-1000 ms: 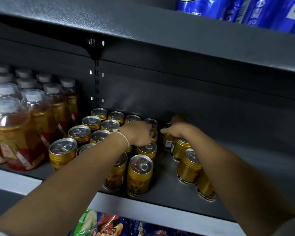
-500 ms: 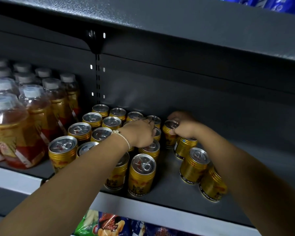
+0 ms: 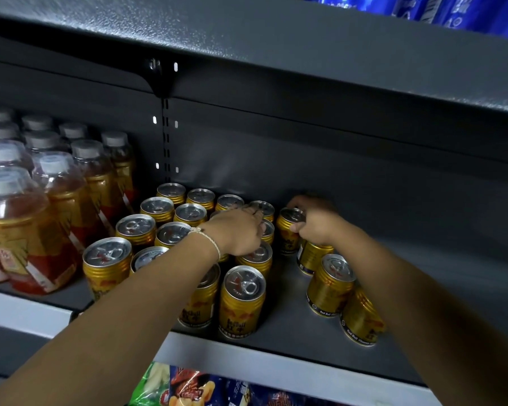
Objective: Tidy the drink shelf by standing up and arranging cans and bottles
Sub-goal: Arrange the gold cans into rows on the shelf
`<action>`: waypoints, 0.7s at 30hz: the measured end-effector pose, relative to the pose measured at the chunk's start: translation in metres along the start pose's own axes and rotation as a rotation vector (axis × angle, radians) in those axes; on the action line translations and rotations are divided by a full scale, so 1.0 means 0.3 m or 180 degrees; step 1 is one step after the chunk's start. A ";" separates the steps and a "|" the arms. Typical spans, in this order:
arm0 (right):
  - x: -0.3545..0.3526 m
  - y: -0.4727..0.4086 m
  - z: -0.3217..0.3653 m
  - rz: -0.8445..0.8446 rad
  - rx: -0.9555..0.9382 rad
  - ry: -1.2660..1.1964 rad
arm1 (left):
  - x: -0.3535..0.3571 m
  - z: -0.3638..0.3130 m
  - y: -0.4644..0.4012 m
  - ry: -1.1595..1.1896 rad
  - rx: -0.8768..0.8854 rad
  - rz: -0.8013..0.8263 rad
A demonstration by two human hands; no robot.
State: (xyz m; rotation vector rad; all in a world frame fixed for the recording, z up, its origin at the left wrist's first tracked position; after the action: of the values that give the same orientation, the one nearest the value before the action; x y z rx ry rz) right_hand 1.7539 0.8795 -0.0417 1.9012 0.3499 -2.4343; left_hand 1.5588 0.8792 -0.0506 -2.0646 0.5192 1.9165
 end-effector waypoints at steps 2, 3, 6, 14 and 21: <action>-0.001 0.000 0.014 0.0025 -0.0008 0.0069 | -0.001 -0.001 0.004 -0.0005 -0.0006 0.0020; -0.001 0.001 0.020 0.0045 0.0002 0.0067 | -0.002 -0.001 0.005 -0.0010 -0.0006 0.0029; -0.013 0.008 0.028 0.0024 0.0061 0.0050 | -0.005 -0.001 0.009 0.0011 -0.0008 0.0031; -0.086 0.064 -0.003 0.0362 0.0543 0.0002 | -0.006 -0.004 0.012 -0.0018 -0.0035 0.0047; -0.098 0.140 0.004 0.0540 0.0713 0.0163 | -0.049 -0.035 0.052 0.0334 -0.0155 -0.0134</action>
State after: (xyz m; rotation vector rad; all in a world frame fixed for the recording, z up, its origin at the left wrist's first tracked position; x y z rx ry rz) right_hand 1.7669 0.8349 -0.0196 1.9859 -0.0851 -2.4035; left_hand 1.5603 0.8617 -0.0344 -2.1981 0.4525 1.8221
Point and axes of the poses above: each hand's wrist, its own y-axis away from the middle knuckle, its own x-axis out of the palm, z = x × y, the point moved 2 cm from there along -y, towards the middle knuckle, and after that the axes turned 11 degrees about -x, right-handed, at the moved point
